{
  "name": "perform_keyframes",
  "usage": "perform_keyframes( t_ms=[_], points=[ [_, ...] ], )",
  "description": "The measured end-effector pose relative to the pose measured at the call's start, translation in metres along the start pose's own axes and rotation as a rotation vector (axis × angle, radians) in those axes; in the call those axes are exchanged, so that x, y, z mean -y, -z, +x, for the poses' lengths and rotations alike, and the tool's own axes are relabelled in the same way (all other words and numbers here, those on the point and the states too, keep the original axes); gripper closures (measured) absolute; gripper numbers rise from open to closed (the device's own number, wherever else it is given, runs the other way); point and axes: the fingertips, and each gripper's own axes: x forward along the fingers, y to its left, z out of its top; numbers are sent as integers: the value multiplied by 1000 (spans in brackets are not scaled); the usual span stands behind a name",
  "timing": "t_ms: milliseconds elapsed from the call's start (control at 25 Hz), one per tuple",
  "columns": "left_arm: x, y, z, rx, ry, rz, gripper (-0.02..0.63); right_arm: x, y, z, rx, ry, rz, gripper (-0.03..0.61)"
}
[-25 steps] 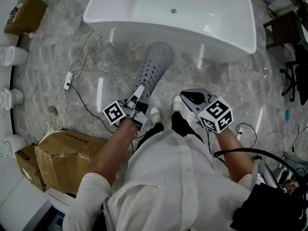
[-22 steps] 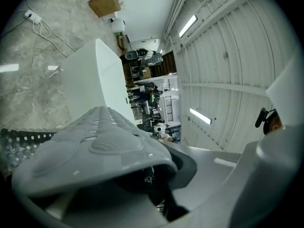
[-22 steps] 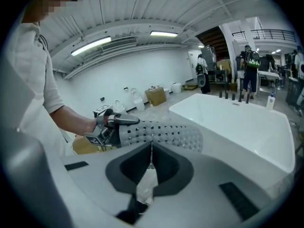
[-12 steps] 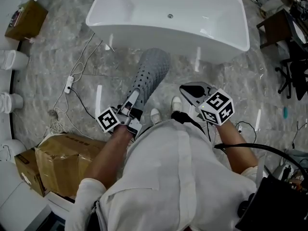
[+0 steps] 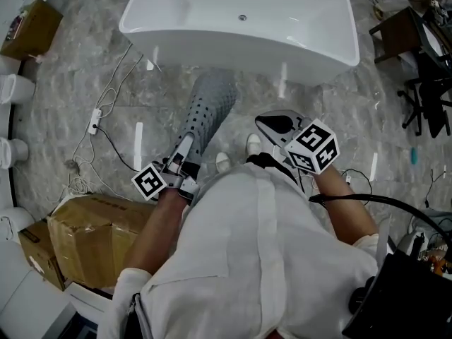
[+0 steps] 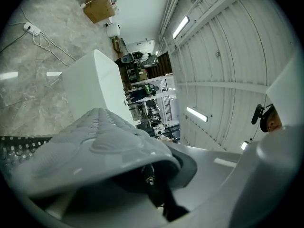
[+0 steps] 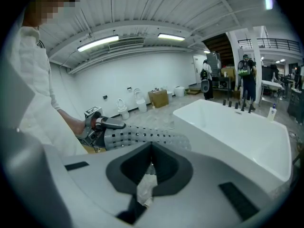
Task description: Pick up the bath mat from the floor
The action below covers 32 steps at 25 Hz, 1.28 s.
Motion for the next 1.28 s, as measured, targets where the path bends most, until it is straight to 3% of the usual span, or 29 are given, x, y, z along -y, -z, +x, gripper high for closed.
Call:
perform_keyframes(
  t_ms=[1280],
  points=[
    [-19, 6, -7, -1, -22, -32, 595, -3, 18, -2, -24, 16, 30, 572]
  ],
)
